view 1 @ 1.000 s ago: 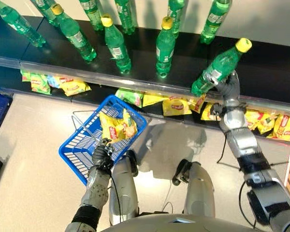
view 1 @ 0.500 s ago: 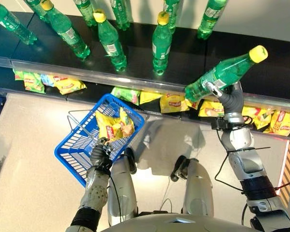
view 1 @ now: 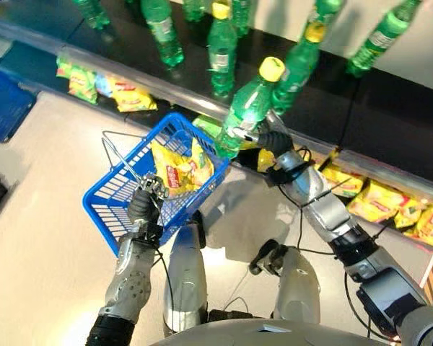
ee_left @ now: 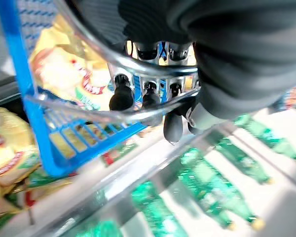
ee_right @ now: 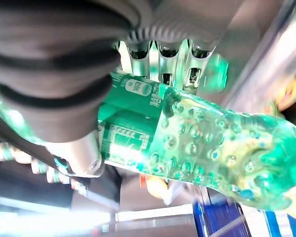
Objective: Pick up the snacks into the basket
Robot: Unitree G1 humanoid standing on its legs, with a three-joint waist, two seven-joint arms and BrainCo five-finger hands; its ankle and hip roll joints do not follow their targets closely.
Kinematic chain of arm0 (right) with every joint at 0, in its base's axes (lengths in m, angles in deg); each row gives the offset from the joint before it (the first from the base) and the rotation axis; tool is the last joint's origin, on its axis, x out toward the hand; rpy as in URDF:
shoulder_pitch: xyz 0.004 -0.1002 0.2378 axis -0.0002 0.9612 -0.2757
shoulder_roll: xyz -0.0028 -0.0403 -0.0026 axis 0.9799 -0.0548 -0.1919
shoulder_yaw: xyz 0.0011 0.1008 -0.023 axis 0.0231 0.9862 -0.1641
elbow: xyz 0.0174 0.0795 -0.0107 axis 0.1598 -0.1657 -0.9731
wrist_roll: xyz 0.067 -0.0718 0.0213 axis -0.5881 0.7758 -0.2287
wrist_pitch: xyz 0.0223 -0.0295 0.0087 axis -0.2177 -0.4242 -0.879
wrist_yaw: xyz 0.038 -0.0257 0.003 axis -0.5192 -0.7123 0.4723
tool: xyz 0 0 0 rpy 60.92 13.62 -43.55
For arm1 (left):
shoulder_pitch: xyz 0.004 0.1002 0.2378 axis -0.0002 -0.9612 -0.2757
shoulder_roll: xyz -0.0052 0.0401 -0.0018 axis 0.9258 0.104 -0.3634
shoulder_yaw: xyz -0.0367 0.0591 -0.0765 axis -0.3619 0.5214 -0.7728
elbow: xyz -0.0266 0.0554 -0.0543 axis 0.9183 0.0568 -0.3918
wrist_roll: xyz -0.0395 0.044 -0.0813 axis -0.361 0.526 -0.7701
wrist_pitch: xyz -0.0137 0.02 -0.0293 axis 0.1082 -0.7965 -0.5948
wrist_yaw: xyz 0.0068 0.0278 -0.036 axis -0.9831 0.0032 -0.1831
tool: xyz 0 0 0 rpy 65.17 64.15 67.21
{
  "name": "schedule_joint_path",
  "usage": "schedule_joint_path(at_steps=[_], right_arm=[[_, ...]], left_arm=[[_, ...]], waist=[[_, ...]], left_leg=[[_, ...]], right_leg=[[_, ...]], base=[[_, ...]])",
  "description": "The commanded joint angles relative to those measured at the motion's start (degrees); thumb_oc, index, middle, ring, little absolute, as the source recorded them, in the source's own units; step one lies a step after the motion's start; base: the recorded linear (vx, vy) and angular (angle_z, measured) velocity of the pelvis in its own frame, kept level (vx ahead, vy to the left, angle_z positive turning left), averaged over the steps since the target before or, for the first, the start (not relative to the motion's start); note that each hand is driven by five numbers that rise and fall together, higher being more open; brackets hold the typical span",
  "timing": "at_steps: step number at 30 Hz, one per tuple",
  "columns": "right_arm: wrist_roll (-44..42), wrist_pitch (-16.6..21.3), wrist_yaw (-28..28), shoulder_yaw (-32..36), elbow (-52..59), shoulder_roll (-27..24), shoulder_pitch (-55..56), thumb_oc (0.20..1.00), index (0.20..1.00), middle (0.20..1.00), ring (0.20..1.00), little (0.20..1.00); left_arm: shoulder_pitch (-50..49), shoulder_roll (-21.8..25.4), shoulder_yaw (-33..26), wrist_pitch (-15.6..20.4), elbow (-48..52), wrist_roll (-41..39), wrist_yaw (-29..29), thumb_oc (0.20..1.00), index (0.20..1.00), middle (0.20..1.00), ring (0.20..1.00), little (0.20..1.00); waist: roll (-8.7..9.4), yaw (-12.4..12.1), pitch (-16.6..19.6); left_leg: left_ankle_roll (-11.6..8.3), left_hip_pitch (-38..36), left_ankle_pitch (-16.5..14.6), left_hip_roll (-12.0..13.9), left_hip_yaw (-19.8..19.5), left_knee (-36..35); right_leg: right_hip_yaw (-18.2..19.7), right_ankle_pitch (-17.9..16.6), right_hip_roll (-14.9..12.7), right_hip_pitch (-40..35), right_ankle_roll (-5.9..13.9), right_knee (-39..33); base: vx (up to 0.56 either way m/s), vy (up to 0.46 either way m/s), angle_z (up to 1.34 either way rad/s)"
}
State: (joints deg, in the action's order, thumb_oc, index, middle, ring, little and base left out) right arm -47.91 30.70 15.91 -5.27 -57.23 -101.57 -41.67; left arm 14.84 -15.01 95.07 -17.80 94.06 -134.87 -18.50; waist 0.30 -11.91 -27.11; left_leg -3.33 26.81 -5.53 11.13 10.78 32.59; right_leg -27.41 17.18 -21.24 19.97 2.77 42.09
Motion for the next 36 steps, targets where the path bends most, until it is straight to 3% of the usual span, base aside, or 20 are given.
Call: schedule_joint_path(at_steps=[1, 7, 8, 9, 10, 17, 27, 36], right_arm=[[-0.2, 4.4, 0.9, 0.1, 1.8, 2.7, -9.0, 0.2, 0.2, 0.2, 0.2, 0.2], [0.3, 3.6, 1.0, -3.4, -6.8, 4.8, -15.7, 0.2, 0.2, 0.2, 0.2, 0.2], [0.7, 3.4, 0.9, -4.0, -8.5, 4.9, -16.6, 0.2, 0.2, 0.2, 0.2, 0.2], [0.7, 3.2, 0.7, -4.2, -9.7, 5.1, -17.2, 0.2, 0.2, 0.2, 0.2, 0.2], [0.9, 2.8, 0.9, -4.6, -11.6, 5.6, -17.9, 0.2, 0.2, 0.2, 0.2, 0.2], [-0.3, 1.0, 2.2, -7.7, -24.9, 9.8, -22.7, 0.2, 0.2, 0.2, 0.2, 0.2], [-6.4, -0.2, 3.7, -9.1, -36.0, 18.9, -25.8, 0.2, 0.2, 0.2, 0.2, 0.2], [-11.1, 0.9, 3.6, -9.2, -34.5, 21.9, -27.0, 0.2, 0.2, 0.2, 0.2, 0.2]], left_arm=[[0.0, 3.9, -0.1, 4.5, 13.3, 2.3, 4.1, 0.2, 0.2, 0.2, 0.2, 0.2], [0.8, 5.9, 1.9, 4.1, 16.5, 1.1, 5.2, 0.2, 0.2, 0.2, 0.2, 0.2], [1.0, 6.4, 2.1, 4.0, 16.9, 0.9, 5.4, 0.2, 0.2, 0.2, 0.2, 0.2], [1.5, 6.6, 2.5, 4.0, 17.2, 0.7, 5.6, 0.2, 0.2, 0.2, 0.2, 0.2], [1.7, 7.0, 3.1, 3.8, 17.8, 0.6, 5.9, 0.2, 0.2, 0.2, 0.2, 0.2], [4.6, 8.6, 6.2, 3.1, 19.3, 0.1, 7.2, 0.2, 0.2, 0.2, 0.2, 0.2], [8.0, 8.7, 9.4, 2.8, 18.1, 0.1, 7.4, 0.2, 0.2, 0.2, 0.2, 0.2], [8.7, 8.2, 10.8, 3.1, 16.6, 0.0, 7.0, 0.2, 0.2, 0.2, 0.2, 0.2]], waist=[[-0.79, -1.5, 3.9], [-1.37, -4.7, 3.6], [-1.42, -5.3, 3.5], [-1.48, -5.5, 3.5], [-1.48, -6.0, 3.4], [-1.69, -8.3, 3.1], [-2.03, -9.7, 2.9], [-2.17, -9.6, 2.9]], left_leg=[[1.32, -1.1, -2.0, 0.2, 0.1, 2.2], [1.37, 0.0, -1.3, -0.8, -2.0, 2.1], [0.81, -0.2, -2.8, -0.9, -2.7, 3.0], [1.39, 0.3, -1.1, -1.1, -2.6, 1.9], [0.79, 0.0, -2.5, -1.3, -3.3, 2.7], [0.88, 1.0, -2.0, -2.5, -5.3, 2.2], [1.11, 0.9, -1.5, -3.5, -6.2, 1.4], [1.2, 0.6, -1.4, -3.5, -6.0, 0.8]], right_leg=[[0.5, -8.3, -0.5, -1.4, 5.07, -3.4], [-1.9, -8.1, -1.0, -2.5, 5.05, -3.2], [-1.7, -6.7, -1.1, -3.0, 5.88, -2.3], [-2.7, -7.8, -1.0, -3.0, 5.06, -3.3], [-2.4, -6.7, -1.1, -3.4, 5.89, -2.5], [-4.1, -6.8, -0.9, -4.1, 5.94, -3.0], [-4.5, -6.8, -0.9, -4.7, 5.73, -3.3], [-3.8, -6.9, -0.9, -4.2, 5.73, -3.4]], base=[[0.0, -0.022, 0.21], [0.01, -0.039, 0.27], [-0.01, -0.034, 0.25], [0.05, -0.043, 0.29], [-0.01, -0.033, 0.37], [0.0, -0.012, 0.22], [0.0, 0.003, 0.07], [0.0, 0.0, 0.0]])
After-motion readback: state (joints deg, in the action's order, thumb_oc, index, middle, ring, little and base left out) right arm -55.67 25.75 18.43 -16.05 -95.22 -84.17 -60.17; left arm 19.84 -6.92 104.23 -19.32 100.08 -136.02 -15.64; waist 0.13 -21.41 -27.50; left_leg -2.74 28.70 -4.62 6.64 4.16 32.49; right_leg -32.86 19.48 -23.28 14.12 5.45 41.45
